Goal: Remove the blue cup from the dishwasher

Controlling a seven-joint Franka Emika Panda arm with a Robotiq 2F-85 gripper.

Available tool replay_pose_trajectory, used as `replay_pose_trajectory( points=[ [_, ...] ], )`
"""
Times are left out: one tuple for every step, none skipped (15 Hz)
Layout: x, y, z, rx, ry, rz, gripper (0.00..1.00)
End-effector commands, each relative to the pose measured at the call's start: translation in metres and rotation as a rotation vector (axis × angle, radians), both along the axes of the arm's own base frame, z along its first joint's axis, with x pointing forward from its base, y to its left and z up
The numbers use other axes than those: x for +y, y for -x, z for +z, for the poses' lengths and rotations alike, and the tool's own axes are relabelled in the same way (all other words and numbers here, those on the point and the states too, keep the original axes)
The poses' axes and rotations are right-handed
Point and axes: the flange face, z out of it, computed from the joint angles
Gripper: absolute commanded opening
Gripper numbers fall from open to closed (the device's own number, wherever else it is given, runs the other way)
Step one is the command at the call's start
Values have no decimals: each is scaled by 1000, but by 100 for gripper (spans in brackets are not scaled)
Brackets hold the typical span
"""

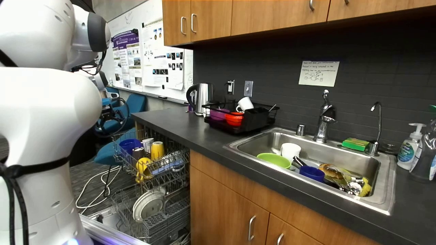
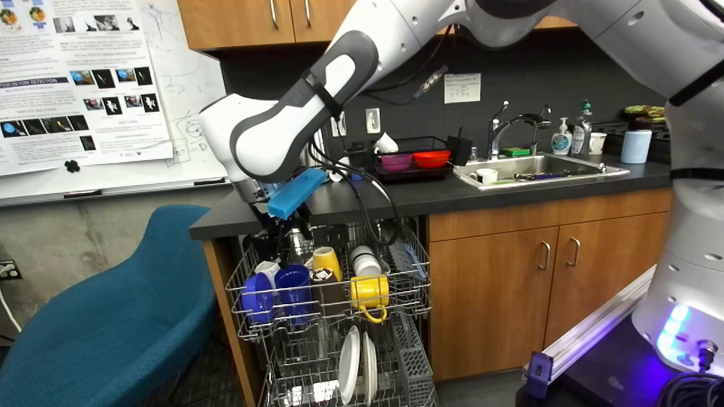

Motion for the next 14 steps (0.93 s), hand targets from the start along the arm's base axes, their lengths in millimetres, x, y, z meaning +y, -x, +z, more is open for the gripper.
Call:
replay_pose_trajectory(
  points=[
    [-1, -21, -6, -11, 2, 17, 100],
    [-3, -26, -9, -14, 3, 16, 100],
    [-5, -30, -12, -19, 5, 18, 100],
    [-5, -35, -14, -22, 2, 23, 100],
    [-5, -38, -16, -25, -2, 27, 100],
    [-4, -42, -17, -26, -8, 31, 100],
    [-2, -44, -18, -29, -15, 33, 100],
    [0, -46, -17, -33, -21, 35, 100],
    [1, -49, -19, -42, -22, 40, 100],
    [3, -52, -21, -53, -21, 44, 100],
    [3, -55, -22, -58, -22, 47, 100],
    [2, -60, -25, -63, -21, 49, 100],
    [1, -63, -27, -67, -20, 51, 100],
    [-1, -67, -31, -72, -16, 55, 100]
  ],
)
